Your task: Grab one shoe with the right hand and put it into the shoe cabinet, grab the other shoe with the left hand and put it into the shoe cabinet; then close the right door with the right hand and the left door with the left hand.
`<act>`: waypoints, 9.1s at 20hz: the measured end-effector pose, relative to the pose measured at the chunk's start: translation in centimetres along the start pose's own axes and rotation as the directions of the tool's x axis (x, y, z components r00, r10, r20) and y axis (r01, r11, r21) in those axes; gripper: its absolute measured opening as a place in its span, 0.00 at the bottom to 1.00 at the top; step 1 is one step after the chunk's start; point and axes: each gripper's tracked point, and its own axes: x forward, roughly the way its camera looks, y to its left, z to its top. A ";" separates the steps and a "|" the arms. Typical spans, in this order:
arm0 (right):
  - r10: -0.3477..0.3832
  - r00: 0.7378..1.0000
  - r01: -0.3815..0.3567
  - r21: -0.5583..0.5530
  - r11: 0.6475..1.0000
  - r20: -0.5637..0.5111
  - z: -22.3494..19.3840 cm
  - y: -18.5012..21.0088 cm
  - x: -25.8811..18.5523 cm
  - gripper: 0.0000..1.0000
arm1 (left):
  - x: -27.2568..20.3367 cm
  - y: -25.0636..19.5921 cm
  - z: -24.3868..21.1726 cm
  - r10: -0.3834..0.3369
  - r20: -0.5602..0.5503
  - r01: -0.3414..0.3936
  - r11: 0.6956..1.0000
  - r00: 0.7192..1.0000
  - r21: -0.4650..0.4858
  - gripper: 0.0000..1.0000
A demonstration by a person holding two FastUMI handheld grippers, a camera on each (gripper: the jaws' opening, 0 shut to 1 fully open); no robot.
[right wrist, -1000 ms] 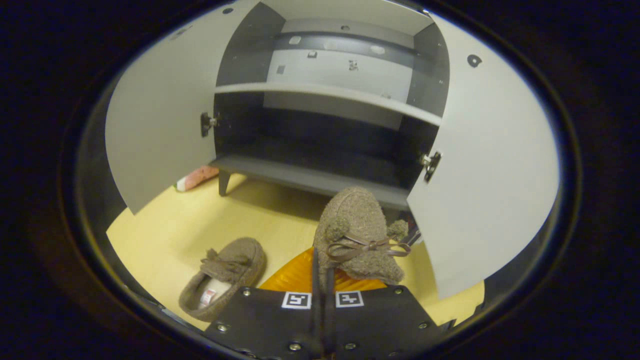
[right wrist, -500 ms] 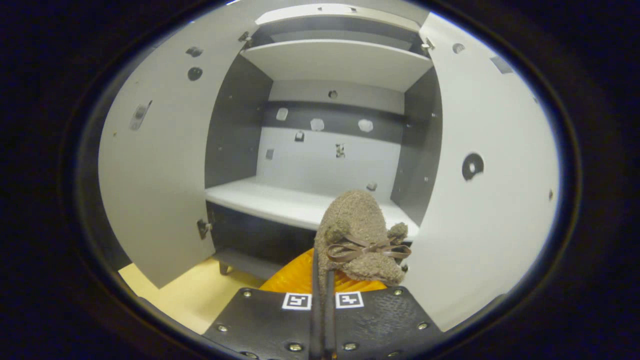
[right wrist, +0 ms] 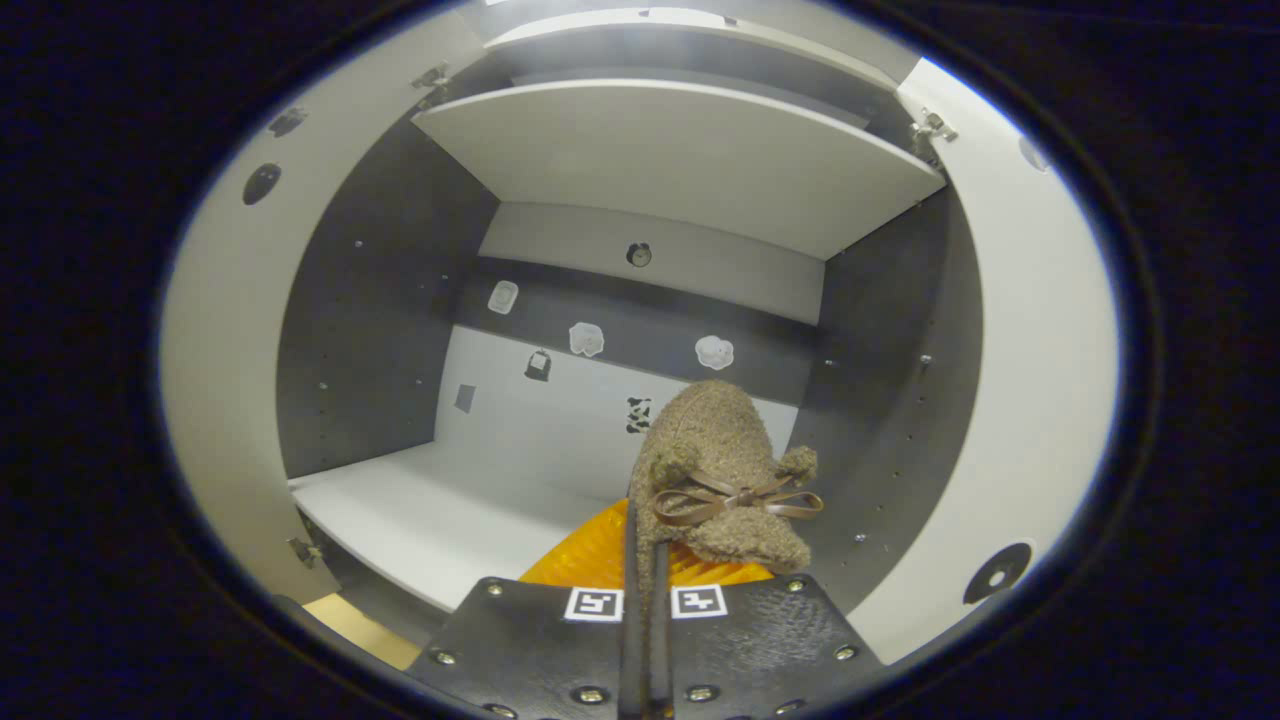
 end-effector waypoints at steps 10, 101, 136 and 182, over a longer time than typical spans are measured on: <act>-0.035 0.991 0.030 -0.038 0.999 -0.126 -4.5 0.0 7.7 0.03 | -1.2 1.7 -1.1 0.094 -0.024 -0.094 0.995 0.995 0.012 0.96; -0.307 0.934 0.304 0.044 0.952 0.182 19.9 -18.2 -35.0 0.93 | -8.0 -18.7 -50.0 -0.434 -0.888 0.460 0.827 0.155 -0.323 0.02; -0.442 0.874 0.421 0.141 0.896 0.201 19.1 -25.3 -39.7 0.93 | 22.0 -34.2 -13.9 -0.716 -0.341 0.588 0.697 0.609 -0.411 0.01; -0.441 0.896 0.425 0.187 0.886 0.053 12.2 -29.6 -39.1 0.94 | 17.6 -33.3 -6.8 -0.692 -0.223 0.662 0.722 0.687 -0.202 0.85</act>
